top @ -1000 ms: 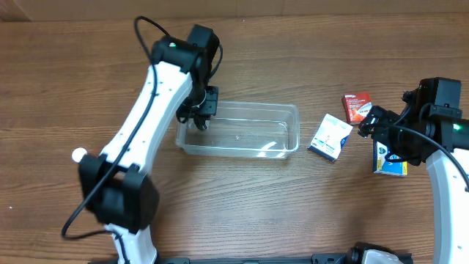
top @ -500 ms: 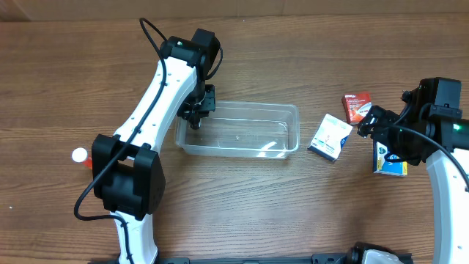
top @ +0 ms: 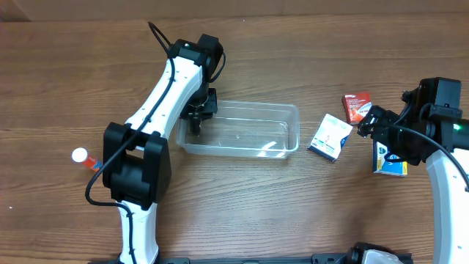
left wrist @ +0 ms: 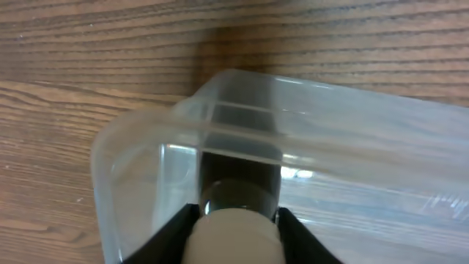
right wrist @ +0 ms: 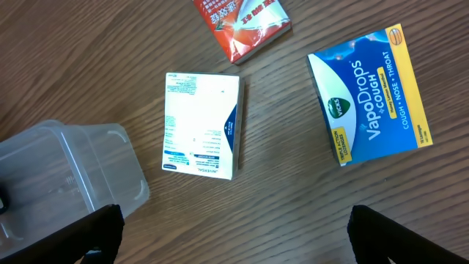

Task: Pack container
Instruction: 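Carry the dark bottle into the container and release it upright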

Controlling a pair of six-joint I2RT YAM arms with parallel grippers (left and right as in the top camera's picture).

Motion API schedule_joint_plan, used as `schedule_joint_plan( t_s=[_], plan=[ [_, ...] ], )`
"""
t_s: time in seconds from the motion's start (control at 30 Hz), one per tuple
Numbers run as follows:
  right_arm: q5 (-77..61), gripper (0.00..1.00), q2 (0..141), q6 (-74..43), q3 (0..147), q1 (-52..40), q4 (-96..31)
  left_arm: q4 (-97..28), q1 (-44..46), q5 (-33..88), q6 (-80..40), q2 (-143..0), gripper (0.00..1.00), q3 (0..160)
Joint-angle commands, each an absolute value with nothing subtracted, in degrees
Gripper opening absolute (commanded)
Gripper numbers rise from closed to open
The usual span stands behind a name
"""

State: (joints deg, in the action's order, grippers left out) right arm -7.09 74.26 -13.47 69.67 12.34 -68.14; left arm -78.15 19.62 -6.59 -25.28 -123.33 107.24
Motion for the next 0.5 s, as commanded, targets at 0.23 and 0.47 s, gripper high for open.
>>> schedule_joint_plan(
  t_s=[0.23,0.47],
  plan=[
    [-7.2,1.0,73.8,-13.3,70.5,12.4,-67.8,-81.6,19.4,-7.4,-20.7,-122.2,0.65,111.6],
    [-7.2,1.0,73.8,-13.3,70.5,12.4,-67.8,-87.9,18.3,-6.0,-17.8,-112.2,0.87,119.2]
  ],
)
